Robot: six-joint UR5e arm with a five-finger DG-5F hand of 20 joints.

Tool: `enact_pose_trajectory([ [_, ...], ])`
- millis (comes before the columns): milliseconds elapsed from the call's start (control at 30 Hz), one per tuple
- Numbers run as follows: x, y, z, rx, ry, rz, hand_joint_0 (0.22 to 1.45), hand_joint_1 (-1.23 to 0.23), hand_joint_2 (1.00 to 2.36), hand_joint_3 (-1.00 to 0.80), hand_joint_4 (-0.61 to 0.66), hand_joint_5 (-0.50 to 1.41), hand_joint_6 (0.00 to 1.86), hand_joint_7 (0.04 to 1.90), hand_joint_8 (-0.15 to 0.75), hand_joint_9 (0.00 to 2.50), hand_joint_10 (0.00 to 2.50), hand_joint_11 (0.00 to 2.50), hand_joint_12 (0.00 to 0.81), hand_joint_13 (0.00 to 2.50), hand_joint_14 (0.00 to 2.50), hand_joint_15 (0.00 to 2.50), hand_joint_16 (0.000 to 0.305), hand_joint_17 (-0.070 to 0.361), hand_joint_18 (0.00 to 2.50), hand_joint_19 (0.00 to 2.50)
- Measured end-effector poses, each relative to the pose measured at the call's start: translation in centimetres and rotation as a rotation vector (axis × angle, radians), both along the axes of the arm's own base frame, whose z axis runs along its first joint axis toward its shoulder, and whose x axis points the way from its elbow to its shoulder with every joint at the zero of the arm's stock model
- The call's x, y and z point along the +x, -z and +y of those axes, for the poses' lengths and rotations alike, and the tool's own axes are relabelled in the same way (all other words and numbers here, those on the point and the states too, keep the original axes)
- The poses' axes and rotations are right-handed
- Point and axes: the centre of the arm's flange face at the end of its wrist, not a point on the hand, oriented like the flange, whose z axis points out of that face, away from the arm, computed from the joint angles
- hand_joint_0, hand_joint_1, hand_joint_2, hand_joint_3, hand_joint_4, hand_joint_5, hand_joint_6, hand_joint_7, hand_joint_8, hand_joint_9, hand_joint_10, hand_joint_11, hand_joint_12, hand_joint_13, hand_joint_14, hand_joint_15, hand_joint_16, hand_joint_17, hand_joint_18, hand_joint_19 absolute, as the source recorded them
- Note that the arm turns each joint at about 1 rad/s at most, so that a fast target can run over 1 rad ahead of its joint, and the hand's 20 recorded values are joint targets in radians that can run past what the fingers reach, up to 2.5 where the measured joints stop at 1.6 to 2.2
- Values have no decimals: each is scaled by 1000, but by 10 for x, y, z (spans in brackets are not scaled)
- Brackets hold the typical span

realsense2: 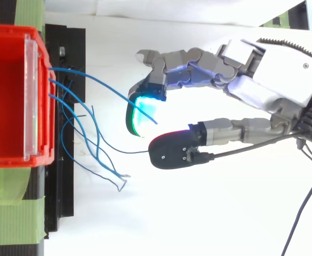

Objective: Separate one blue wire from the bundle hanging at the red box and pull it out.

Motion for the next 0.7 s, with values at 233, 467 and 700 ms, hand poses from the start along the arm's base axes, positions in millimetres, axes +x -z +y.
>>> enact_pose_trajectory([
  [233,0,0,0,-39,-4,16,644,-889,1017,-222,89,-152,737,1165,262,497,13,492,372,0,4,113,61,136,7,135],
  [467,0,0,0,-46,-3,20,639,-886,1018,-203,96,-153,744,1151,265,509,13,500,373,0,4,111,61,138,17,136],
  [700,0,0,0,-47,-1,21,639,-907,1019,-196,102,-142,712,1242,269,559,15,476,378,46,3,87,61,138,86,102],
])
